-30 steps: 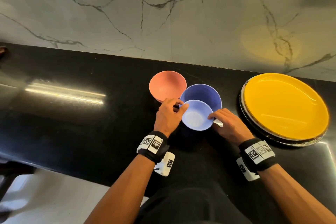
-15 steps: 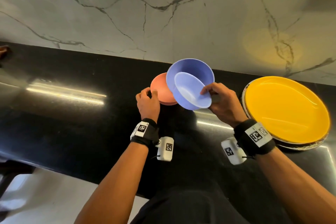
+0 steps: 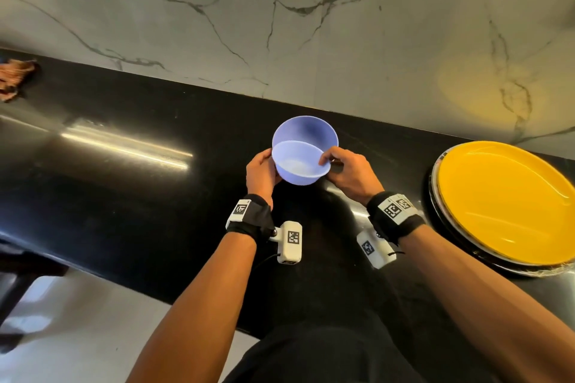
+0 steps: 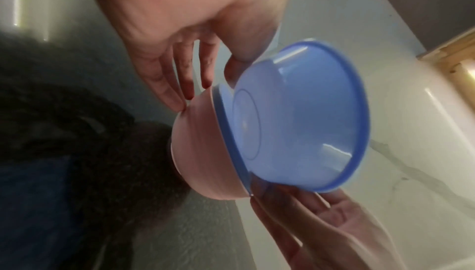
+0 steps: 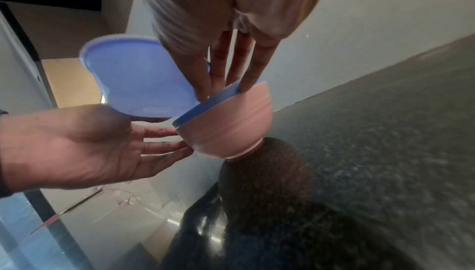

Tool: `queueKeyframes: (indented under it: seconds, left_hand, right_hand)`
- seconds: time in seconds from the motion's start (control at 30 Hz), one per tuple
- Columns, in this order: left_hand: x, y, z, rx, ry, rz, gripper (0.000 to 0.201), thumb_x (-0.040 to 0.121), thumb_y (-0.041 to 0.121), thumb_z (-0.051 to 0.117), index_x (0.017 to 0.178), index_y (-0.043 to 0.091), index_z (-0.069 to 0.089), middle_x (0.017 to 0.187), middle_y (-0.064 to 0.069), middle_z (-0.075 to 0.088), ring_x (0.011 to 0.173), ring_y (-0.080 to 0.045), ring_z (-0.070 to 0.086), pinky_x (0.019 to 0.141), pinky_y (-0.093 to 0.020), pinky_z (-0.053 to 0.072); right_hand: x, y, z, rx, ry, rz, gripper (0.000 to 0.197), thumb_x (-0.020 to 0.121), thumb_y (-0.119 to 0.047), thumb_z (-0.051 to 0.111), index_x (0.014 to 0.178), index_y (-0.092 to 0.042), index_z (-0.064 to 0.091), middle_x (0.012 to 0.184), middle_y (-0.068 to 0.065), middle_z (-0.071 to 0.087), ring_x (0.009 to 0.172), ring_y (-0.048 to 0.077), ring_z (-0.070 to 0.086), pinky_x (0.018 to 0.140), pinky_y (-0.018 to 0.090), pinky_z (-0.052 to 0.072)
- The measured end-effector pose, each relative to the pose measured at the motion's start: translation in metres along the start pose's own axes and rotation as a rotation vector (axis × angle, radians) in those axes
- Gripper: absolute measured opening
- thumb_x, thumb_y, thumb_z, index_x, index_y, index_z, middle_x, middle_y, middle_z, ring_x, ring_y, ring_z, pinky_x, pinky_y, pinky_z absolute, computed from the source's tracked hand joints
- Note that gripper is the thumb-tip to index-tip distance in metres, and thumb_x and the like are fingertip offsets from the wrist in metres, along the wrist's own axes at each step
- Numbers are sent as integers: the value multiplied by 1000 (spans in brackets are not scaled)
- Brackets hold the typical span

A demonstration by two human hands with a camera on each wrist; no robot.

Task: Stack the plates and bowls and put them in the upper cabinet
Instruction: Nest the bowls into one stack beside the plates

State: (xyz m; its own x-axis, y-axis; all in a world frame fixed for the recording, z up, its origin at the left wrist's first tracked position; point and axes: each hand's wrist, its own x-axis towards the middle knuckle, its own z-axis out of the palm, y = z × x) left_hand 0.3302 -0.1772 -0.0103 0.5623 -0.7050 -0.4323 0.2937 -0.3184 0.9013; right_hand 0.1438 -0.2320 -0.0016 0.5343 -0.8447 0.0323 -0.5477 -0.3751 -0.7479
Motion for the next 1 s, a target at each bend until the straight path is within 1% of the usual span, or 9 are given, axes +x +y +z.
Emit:
queueKeyframes:
  seconds: [0.13, 0.23, 0.3, 0.4, 0.5, 0.63, 0.77, 0.87, 1.0]
  left_hand:
    - [4, 0, 1, 100, -41, 77, 38, 92, 14, 56, 130, 20, 60, 123, -2, 66, 110, -24, 63, 94, -45, 55]
    - [9, 1, 0, 203, -73, 79, 46, 85, 19, 65, 129, 29, 60, 125, 2, 65, 117, -24, 59, 100, -49, 50]
    - [11, 3, 2, 261, -89, 88, 49, 86, 16, 65, 132, 29, 57, 130, 2, 62, 124, -25, 56, 104, -50, 47]
    - [9, 4, 5, 357, -115, 127, 53, 87, 14, 62, 137, 27, 53, 135, 1, 59, 125, -25, 55, 102, -48, 48]
    - [6, 2, 11, 457, -138, 157, 52, 91, 14, 60, 141, 24, 49, 139, -3, 56, 125, -25, 54, 101, -46, 50]
    - [6, -2, 12, 471, -147, 175, 50, 93, 15, 58, 141, 24, 49, 142, -4, 53, 130, -26, 50, 102, -48, 48]
    - [6, -3, 9, 473, -171, 190, 52, 92, 20, 58, 143, 25, 48, 141, -5, 51, 129, -25, 49, 101, -47, 49]
    - [5, -3, 10, 479, -189, 187, 52, 93, 21, 55, 143, 24, 46, 140, -5, 52, 126, -25, 51, 100, -46, 51]
    - [3, 1, 11, 500, -166, 202, 49, 92, 18, 59, 140, 22, 50, 138, -5, 53, 124, -23, 52, 99, -44, 51]
  right_hand:
    - [-6, 3, -4, 209, 65, 34, 16, 86, -8, 70, 100, -16, 66, 109, 0, 68, 104, 14, 65, 95, 30, 54]
    - [-10, -1, -11, 329, 174, 30, 16, 86, -7, 70, 100, -13, 67, 106, 0, 68, 98, 9, 66, 86, 25, 56]
    - [-6, -3, -17, 332, 254, 24, 17, 86, -16, 72, 101, -12, 66, 101, 0, 69, 89, 12, 66, 76, 23, 57]
    - [7, -1, -27, 172, 326, -3, 22, 85, -31, 72, 102, -18, 67, 94, -5, 70, 84, 12, 66, 77, 27, 55]
    - [18, 0, -32, -98, 254, -74, 20, 86, -34, 69, 101, -21, 66, 91, -4, 67, 83, 13, 62, 79, 35, 55]
    - [18, 4, -26, -314, 112, -91, 20, 86, -36, 68, 100, -22, 67, 92, -3, 67, 87, 16, 57, 78, 34, 51]
    - [10, 13, -17, -402, 35, -66, 22, 88, -38, 66, 106, -25, 69, 102, -2, 65, 94, 16, 49, 77, 31, 48]
    - [6, 17, -15, -412, 16, -47, 27, 89, -39, 64, 112, -26, 71, 114, -1, 55, 107, 19, 42, 83, 28, 42]
    - [3, 19, -17, -369, 1, -9, 34, 90, -40, 61, 121, -29, 67, 122, -1, 48, 116, 20, 37, 95, 32, 41]
